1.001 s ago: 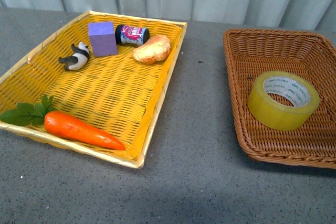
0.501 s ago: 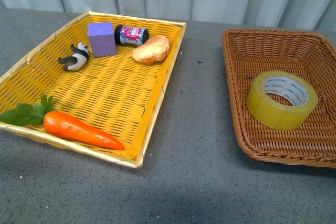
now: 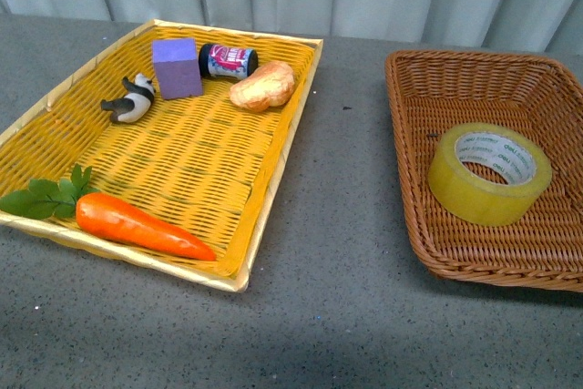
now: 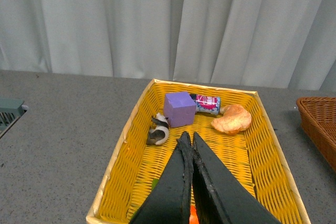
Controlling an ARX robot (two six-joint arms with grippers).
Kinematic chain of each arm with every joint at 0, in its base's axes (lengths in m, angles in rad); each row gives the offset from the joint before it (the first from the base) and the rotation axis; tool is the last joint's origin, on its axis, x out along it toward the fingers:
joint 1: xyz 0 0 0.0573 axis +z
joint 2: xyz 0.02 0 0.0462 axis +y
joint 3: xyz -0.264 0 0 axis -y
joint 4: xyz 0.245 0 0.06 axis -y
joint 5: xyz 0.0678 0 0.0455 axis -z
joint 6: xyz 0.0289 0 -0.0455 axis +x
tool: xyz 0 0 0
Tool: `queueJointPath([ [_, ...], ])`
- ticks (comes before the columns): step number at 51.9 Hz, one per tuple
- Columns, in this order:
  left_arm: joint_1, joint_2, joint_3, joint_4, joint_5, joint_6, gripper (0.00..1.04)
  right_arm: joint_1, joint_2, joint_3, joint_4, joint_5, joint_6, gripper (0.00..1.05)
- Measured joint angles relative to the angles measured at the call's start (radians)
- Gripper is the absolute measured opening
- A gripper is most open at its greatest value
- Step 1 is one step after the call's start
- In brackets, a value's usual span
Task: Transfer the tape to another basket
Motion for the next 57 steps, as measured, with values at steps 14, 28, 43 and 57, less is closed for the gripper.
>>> queueJointPath([
  [14, 0.000, -0.164, 0.000, -0.153, 0.000, 0.000, 0.04, 0.000, -0.156, 0.000, -0.145, 0.000, 0.000, 0.01],
  [28, 0.000, -0.280, 0.000, -0.264, 0.000, 0.000, 0.04, 0.000, -0.266, 0.000, -0.251, 0.000, 0.000, 0.01],
  [43, 0.000, -0.385, 0.000, -0.368, 0.000, 0.000, 0.04, 0.000, -0.364, 0.000, -0.349, -0.002, 0.000, 0.01],
  [57, 0.000, -0.549, 0.000, -0.568, 0.000, 0.000, 0.04, 0.000, -0.557, 0.000, -0.557, -0.003, 0.000, 0.01],
])
